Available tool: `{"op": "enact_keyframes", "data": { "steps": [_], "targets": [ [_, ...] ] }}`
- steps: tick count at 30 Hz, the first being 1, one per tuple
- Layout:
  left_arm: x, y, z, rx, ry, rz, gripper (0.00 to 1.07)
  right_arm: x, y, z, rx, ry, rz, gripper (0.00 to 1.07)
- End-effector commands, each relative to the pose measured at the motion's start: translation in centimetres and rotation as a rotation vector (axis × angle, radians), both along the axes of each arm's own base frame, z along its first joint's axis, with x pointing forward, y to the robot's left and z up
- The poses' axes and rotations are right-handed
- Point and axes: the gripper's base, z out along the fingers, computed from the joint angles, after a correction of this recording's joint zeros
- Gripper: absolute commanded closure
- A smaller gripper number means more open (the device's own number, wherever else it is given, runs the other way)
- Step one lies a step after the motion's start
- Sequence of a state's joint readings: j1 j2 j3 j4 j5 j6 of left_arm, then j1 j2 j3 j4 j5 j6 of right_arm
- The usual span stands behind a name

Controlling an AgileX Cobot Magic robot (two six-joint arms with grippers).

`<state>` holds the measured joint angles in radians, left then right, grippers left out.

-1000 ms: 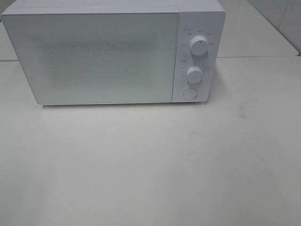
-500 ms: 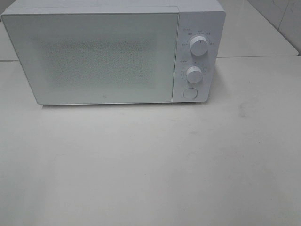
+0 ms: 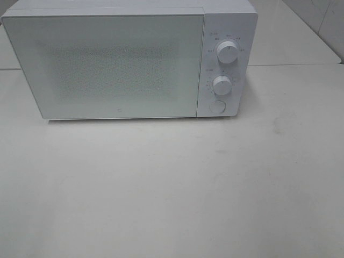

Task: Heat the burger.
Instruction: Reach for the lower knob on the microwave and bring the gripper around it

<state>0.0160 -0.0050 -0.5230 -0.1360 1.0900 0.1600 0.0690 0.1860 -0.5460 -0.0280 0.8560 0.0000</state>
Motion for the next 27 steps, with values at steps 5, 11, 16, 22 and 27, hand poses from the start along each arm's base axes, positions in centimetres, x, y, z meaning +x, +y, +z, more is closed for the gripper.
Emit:
{"op": "enact_keyframes", "data": {
  "steps": [5, 11, 16, 22, 27],
  "targets": [
    [-0.3, -0.1, 0.0, -0.012, -0.032, 0.004, 0.06, 3.2, 0.2, 1.3, -0.002, -0.066, -0.005, 0.35],
    [-0.3, -0.1, 0.0, -0.012, -0.032, 0.004, 0.06, 6.1, 0.4, 1.5, -0.002, -0.071, -0.001, 0.35],
    [-0.3, -0.1, 0.0, -0.012, -0.032, 0.004, 0.06, 9.0, 0.6, 1.0, 0.0, -0.045, 0.0, 0.35],
    [-0.3, -0.1, 0.0, -0.012, -0.032, 0.004, 0.06, 11.7, 0.8, 0.3, 0.009, -0.036, -0.001, 0.35],
    [-0.3, -0.1, 0.0, -0.012, -0.032, 0.004, 0.06, 13.7, 0.9, -0.3, 0.009, -0.042, 0.002, 0.35]
  ]
}}
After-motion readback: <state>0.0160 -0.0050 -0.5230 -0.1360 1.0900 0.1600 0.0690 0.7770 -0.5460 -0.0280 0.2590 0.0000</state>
